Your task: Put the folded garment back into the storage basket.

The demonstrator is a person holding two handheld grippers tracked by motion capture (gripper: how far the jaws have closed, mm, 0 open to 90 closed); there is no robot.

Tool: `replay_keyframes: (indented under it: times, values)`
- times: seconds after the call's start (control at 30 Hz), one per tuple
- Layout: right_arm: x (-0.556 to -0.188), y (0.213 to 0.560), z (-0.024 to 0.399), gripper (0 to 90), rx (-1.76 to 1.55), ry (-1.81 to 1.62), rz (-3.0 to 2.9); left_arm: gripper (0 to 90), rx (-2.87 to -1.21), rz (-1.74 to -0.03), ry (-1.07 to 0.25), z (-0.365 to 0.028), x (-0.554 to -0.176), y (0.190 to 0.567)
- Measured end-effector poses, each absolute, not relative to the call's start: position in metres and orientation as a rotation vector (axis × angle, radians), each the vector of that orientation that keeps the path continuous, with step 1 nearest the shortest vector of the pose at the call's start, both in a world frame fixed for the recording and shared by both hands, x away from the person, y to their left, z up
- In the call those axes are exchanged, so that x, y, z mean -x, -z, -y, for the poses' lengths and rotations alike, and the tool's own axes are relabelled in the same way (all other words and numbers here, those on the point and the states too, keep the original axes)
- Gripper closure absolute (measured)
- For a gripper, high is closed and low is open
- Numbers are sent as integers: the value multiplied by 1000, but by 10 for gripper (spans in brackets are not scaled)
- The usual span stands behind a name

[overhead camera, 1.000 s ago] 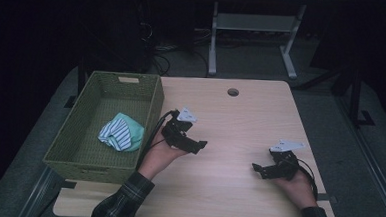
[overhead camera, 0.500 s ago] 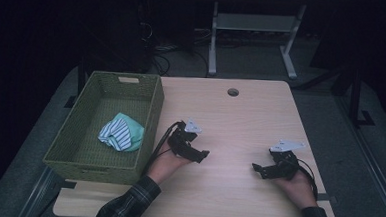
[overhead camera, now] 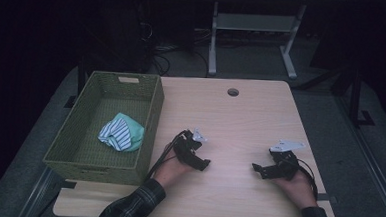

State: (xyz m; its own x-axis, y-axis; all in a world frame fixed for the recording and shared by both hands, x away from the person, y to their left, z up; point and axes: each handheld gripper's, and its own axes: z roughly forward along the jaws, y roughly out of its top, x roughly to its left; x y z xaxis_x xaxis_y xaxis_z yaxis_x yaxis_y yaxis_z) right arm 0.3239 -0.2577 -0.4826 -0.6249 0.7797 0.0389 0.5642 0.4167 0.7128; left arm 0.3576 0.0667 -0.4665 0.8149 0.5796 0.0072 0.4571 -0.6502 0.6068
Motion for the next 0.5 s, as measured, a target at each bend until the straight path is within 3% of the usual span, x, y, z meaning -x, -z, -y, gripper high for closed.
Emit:
replay_keyframes:
  times: [0.5]
  values:
    - [-324,483,258,87,-1165,-1024,-2377,123,-2254,-716,-309,-78,-350,479]
